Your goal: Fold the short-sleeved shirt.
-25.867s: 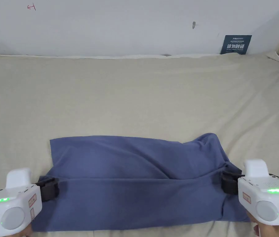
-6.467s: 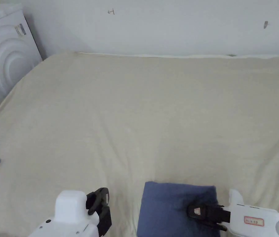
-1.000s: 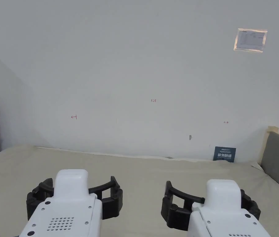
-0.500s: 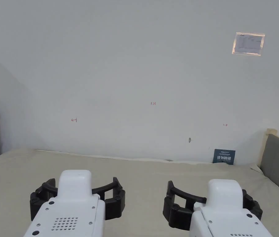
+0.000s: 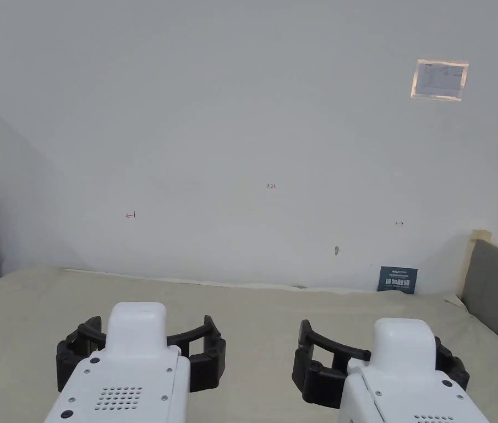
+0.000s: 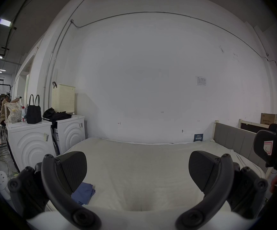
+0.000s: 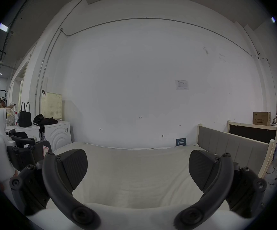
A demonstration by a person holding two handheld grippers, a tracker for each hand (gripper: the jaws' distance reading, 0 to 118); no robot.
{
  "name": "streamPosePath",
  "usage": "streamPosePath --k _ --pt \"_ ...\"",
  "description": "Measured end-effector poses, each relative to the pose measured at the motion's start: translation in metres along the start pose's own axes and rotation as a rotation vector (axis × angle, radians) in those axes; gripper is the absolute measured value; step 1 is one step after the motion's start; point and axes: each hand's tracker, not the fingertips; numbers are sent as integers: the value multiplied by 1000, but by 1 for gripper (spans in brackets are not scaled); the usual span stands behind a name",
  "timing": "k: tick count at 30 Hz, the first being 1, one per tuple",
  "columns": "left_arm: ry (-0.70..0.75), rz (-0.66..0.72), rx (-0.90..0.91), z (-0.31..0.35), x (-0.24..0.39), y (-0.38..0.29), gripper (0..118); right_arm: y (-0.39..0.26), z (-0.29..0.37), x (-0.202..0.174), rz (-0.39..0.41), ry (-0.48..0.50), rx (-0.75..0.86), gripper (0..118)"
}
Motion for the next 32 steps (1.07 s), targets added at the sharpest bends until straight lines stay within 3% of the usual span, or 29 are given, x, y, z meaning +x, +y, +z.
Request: streamPosePath --k 12,24,29,32 --pt "5 -14 -8 1 1 -1 118 0 1 -2 9 3 -7 118" --pt "2 -13 -13 1 1 -2 118 0 -1 -8 23 115 3 118" --pt "2 -14 -22 1 1 -2 118 0 -5 -1 -106 170 -10 118" --pt "6 -23 -35 -1 1 -2 118 2 -6 0 -149 150 14 118"
